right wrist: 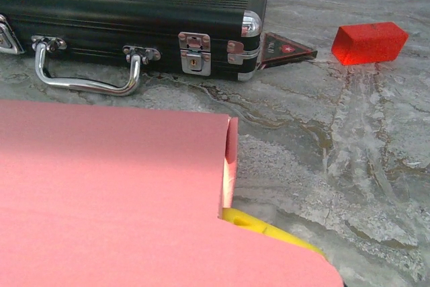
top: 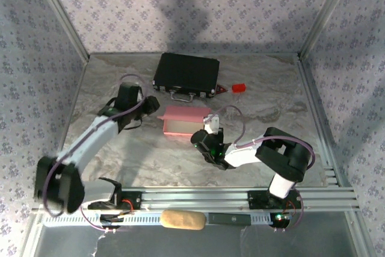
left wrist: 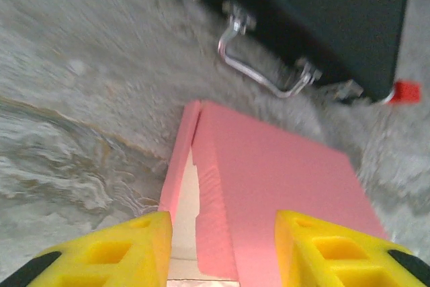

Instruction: Fold the paper box

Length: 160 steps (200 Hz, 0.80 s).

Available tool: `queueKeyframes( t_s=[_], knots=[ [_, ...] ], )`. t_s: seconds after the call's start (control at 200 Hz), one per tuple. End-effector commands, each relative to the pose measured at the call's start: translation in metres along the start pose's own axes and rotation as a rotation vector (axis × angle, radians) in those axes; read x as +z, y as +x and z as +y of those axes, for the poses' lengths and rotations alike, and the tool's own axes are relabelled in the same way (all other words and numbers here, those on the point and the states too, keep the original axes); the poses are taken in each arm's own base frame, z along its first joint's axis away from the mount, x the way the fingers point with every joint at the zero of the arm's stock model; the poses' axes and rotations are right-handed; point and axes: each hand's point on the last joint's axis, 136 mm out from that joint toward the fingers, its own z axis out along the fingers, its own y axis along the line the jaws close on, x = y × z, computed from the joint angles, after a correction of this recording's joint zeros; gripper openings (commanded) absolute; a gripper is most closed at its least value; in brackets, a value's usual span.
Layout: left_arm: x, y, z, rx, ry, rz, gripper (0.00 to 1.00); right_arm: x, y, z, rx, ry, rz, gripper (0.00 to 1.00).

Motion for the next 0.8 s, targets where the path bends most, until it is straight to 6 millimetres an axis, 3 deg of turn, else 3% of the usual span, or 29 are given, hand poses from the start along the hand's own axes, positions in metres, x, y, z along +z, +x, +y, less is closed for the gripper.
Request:
queueKeyframes(
  t_s=[0.0, 0.205, 0.33, 0.46, 0.795],
  knots=[
    [0.01, 0.006, -0.027, 0.069, 0.126, 0.085, 0.44, 0.005, 0.008, 0.0, -0.041, 0.004, 0.033, 0.0],
    [0.034, 0.022, -0.018, 0.065, 0.116, 0.122, 0.44, 0.007, 0.009, -0.002, -0.043, 0.002, 0.041, 0.0],
    [0.046, 0.033, -0.009, 0.064, 0.105, 0.155, 0.35, 0.007, 0.01, -0.003, -0.038, -0.001, 0.044, 0.0],
    [0.052, 0.042, 0.005, 0.058, 0.08, 0.159, 0.31, 0.007, 0.012, -0.002, -0.035, -0.005, 0.05, 0.0],
    [0.06, 0.056, 0.017, 0.078, 0.03, 0.171, 0.21, 0.004, 0.011, -0.003, -0.019, -0.021, 0.097, 0.0]
  ],
)
